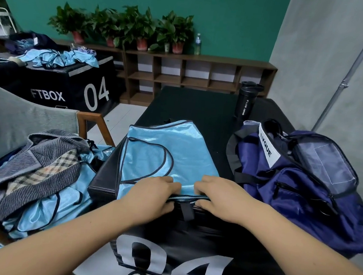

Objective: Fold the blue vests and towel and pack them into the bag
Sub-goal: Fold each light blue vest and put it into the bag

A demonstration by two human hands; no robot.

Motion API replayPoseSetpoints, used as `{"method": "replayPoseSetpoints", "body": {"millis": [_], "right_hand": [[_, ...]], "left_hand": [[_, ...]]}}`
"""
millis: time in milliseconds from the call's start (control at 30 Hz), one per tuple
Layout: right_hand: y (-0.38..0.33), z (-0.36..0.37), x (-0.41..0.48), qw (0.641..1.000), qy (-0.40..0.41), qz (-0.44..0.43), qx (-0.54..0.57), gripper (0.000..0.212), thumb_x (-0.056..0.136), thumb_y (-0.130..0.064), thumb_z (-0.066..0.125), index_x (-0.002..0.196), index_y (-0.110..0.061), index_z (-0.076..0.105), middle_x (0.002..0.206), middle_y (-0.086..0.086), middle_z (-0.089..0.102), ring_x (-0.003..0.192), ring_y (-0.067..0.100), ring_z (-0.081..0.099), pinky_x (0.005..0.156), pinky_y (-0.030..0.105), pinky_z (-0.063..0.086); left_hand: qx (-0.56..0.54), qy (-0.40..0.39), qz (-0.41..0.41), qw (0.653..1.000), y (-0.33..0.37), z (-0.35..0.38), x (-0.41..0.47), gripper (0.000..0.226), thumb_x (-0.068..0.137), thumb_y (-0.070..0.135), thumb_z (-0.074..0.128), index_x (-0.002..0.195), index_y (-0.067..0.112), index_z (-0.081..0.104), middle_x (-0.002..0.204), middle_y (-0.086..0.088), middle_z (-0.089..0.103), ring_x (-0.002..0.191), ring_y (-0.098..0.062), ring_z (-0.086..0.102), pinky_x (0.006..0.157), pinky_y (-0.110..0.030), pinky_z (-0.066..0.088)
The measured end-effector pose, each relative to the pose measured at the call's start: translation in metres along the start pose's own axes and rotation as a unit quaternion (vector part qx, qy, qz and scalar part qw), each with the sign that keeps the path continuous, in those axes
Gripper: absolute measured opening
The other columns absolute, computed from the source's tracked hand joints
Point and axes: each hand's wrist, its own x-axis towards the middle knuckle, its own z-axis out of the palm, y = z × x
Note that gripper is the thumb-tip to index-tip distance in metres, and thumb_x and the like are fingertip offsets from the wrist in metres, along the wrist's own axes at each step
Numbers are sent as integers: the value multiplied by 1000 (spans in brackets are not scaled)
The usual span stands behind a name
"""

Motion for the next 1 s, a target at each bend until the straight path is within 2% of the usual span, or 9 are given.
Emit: {"method": "replayPoseSetpoints", "body": {"millis": [167, 300, 400, 533, 633, 733, 800, 900, 1000], "right_hand": [[-4, 7, 4, 999, 28, -14, -15, 44, 88, -66, 68, 104, -29, 50, 101, -8, 47, 98, 19, 47, 83, 36, 41], [-9, 2, 8, 997, 71, -17, -22, 22, 100, -47, 60, 105, -26, 54, 100, -6, 48, 101, 23, 52, 88, 40, 45], [-10, -12, 8, 993, 119, 2, -11, 6, 97, -28, 57, 99, -25, 53, 95, -6, 54, 94, 25, 55, 85, 41, 44], [-5, -26, 2, 982, 177, 57, 19, 5, 96, -21, 54, 97, -25, 51, 90, -8, 59, 84, 23, 51, 76, 38, 35], [-1, -32, -3, 971, 188, 89, 116, 9, 94, -24, 60, 99, -31, 59, 82, -11, 61, 72, 15, 50, 68, 38, 43], [1, -37, -6, 949, 175, 101, 241, 11, 87, -24, 65, 85, -33, 60, 68, -4, 60, 61, 14, 45, 63, 38, 43], [1, -40, -4, 941, 197, 105, 255, 8, 86, -24, 67, 84, -30, 62, 66, 2, 60, 61, 15, 44, 64, 39, 44], [1, -40, 2, 933, 224, 114, 257, 9, 84, -21, 69, 83, -28, 63, 62, -1, 57, 58, 12, 44, 62, 37, 43], [5, -37, 14, 936, 208, 139, 248, 10, 83, -23, 68, 78, -28, 61, 57, -4, 53, 55, 13, 43, 56, 32, 37]], "left_hand": [[-47, 27, -17, 998, -4, -13, 2, 22, 86, 31, 60, 88, 26, 39, 76, 6, 48, 73, -25, 50, 59, -39, 37], [-52, 38, -36, 997, -6, -20, 3, 21, 85, 27, 58, 91, 24, 39, 82, 5, 53, 75, -27, 53, 63, -44, 47], [-41, 35, -65, 996, -14, -24, 3, 24, 84, 23, 61, 93, 25, 39, 91, 6, 55, 81, -26, 56, 66, -42, 49], [-44, 53, -107, 992, -33, -38, 0, 27, 84, 28, 65, 89, 28, 39, 88, 7, 55, 81, -24, 57, 68, -41, 50], [-61, 73, -128, 987, -47, -53, -5, 24, 82, 30, 67, 84, 29, 43, 81, 8, 59, 78, -19, 58, 69, -39, 50], [-161, 97, -142, 972, -51, -70, -10, 19, 83, 27, 69, 80, 31, 50, 74, 11, 64, 59, -10, 54, 59, -33, 47], [-193, 72, -143, 968, -53, -77, -12, 16, 84, 25, 68, 83, 31, 53, 74, 12, 66, 51, -12, 49, 57, -35, 45], [-175, 17, -140, 974, -59, -79, -8, 19, 85, 26, 68, 97, 35, 55, 81, 2, 69, 54, -12, 50, 62, -41, 48], [-141, 14, -143, 979, -70, -75, 4, 25, 87, 25, 69, 104, 37, 56, 82, 1, 70, 59, -10, 55, 65, -39, 49]]}}
